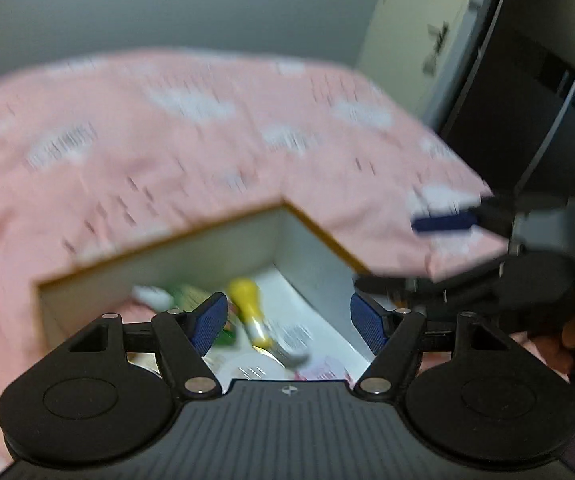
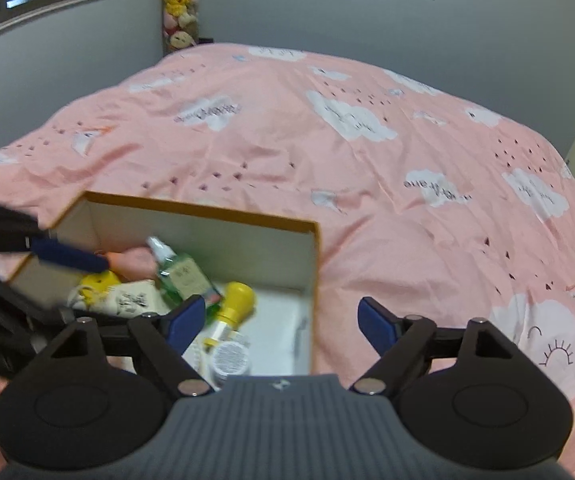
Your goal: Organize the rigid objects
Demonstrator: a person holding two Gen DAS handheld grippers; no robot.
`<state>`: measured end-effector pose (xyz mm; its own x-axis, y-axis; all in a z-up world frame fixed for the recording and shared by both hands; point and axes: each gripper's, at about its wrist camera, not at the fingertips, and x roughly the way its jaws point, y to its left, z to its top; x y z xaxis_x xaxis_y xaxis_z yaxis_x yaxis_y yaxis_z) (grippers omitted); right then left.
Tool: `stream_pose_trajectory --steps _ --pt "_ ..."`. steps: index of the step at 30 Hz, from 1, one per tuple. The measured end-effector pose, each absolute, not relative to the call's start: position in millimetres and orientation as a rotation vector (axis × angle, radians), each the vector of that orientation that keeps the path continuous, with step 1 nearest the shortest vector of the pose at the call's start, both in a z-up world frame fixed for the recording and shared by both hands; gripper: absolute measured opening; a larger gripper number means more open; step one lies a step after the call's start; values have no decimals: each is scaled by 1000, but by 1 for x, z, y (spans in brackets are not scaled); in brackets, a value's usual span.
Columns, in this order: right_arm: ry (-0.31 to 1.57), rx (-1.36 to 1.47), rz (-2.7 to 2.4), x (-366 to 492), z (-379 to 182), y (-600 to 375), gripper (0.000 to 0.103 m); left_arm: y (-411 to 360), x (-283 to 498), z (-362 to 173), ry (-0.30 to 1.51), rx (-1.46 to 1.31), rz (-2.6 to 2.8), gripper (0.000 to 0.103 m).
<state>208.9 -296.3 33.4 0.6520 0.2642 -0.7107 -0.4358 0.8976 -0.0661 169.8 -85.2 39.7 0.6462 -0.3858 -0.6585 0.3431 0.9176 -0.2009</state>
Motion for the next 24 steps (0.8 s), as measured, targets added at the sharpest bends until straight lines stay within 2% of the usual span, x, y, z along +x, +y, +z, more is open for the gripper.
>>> stream_pose_trajectory --steps 4,10,14,17,24 --pt "727 -249 430 187 41 -279 87 -66 142 59 608 -62 -394 83" --pt "657 -221 459 154 51 -259 90 -43 107 65 468 -129 -222 83" --pt "590 -177 447 132 59 -252 91 -41 78 60 315 -72 -97 89" --pt "541 -147 395 116 59 -249 97 -36 72 52 347 -99 -80 92" --pt "555 -136 356 87 39 -235 97 -34 61 27 392 -75 -70 92"
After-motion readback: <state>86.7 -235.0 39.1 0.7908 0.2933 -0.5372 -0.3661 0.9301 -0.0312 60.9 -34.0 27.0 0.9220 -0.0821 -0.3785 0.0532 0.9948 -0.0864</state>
